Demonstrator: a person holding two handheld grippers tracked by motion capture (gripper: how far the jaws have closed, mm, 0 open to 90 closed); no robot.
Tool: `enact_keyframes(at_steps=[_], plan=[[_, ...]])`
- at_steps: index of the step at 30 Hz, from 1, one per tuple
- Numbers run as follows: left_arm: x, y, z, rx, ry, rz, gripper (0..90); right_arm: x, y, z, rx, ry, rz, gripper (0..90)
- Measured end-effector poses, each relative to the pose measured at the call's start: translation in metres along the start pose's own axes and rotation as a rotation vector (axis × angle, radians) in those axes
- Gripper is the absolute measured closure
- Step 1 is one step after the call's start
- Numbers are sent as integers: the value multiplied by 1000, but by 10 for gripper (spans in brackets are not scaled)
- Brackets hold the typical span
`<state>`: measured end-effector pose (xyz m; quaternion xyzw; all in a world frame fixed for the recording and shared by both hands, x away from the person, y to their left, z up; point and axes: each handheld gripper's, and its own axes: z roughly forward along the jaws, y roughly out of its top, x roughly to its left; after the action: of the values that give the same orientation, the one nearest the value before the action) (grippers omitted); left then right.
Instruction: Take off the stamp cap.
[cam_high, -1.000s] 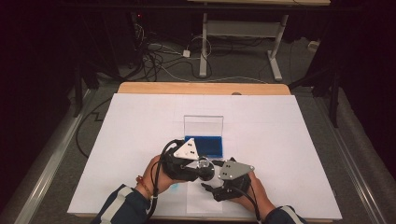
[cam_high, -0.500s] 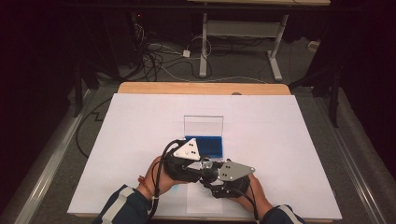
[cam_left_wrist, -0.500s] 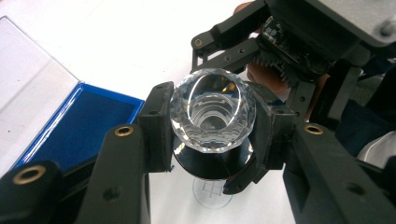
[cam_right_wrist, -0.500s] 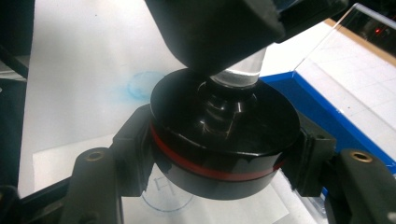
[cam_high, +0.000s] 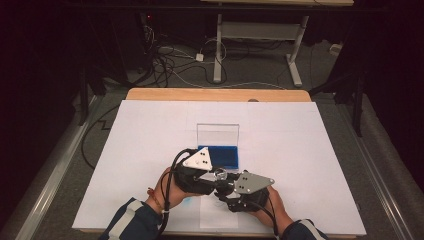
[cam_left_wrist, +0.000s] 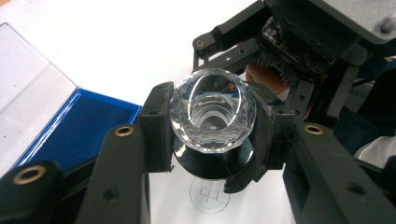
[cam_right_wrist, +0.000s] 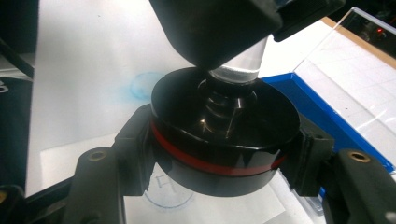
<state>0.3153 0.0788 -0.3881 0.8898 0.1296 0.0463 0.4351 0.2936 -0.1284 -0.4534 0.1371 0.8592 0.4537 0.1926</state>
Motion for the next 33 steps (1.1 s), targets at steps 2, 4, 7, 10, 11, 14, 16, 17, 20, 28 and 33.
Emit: enact_keyframes(at_steps=[2,4,7,10,11,14,16,17,20,28,33], plan=[[0,0,0,-5,-4,-1,541,0,1,0,13,-11,-9,373],[0,0,0,-4,-4,1,541,1,1,-1,13,-6,-6,374],[-1,0,-1,-7,-7,7,541,2,2,-1,19,-6,-18,374],[-1,0,-2,-7,-11,7,541,1,4,-3,28,-8,-33,374],[-1,0,-1,0,-10,11,541,1,4,-3,32,-3,-31,374],[-2,0,0,3,-7,12,541,1,3,-2,40,3,-32,374],[-1,0,-1,-2,-8,13,541,2,3,-2,39,1,-32,374],[-2,0,-1,-2,-6,16,541,2,3,-2,35,2,-26,374],[-3,0,0,-2,3,27,541,2,3,-2,35,2,-25,375],[-14,4,-1,2,50,85,541,3,4,-4,24,8,-10,378],[-18,5,-2,0,67,105,541,1,3,-4,20,20,20,383]])
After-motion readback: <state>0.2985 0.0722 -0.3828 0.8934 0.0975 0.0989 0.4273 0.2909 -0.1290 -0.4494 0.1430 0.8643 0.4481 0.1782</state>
